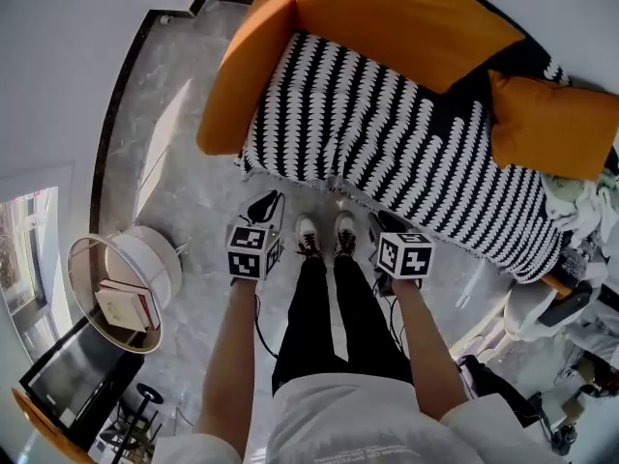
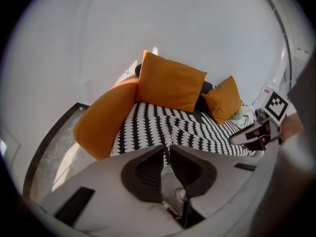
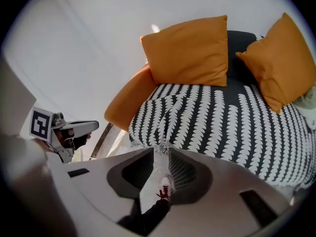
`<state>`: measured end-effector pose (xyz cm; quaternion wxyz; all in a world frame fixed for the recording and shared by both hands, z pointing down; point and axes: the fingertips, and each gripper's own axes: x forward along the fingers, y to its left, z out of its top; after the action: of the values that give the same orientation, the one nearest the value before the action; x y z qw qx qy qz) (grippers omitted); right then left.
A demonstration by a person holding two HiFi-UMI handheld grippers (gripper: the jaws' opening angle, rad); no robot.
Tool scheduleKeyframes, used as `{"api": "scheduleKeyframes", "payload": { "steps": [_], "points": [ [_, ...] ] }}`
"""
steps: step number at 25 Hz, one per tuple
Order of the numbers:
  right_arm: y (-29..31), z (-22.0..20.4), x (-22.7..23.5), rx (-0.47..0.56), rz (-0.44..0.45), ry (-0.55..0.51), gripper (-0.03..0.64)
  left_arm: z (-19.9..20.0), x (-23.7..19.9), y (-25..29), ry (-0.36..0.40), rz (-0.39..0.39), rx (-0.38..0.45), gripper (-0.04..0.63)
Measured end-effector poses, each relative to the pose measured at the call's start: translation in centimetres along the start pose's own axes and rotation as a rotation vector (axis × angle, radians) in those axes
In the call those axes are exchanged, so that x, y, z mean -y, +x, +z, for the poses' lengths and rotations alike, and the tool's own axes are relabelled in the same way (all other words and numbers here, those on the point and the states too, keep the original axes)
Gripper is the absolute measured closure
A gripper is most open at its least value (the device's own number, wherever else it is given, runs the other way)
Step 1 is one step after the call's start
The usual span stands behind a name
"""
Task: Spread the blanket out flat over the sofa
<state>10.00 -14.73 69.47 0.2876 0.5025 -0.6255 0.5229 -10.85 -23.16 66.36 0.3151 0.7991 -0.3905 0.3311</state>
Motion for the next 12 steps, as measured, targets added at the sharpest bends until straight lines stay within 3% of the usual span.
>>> {"api": "scheduleKeyframes", "payload": {
  "steps": [8, 12],
  "points": [
    [6.2, -2.7, 3.9, -0.044, -0.012, 0.068, 0.541, -6.2, -1.5, 6.1, -0.077, -0.005, -0.072, 0.545],
    [8.9, -2.6, 6.0, -0.025, -0.063, 0.108, 0.541, -7.9, -2.6, 8.7, -0.085, -0.002, -0.095, 0.543]
  ]
}}
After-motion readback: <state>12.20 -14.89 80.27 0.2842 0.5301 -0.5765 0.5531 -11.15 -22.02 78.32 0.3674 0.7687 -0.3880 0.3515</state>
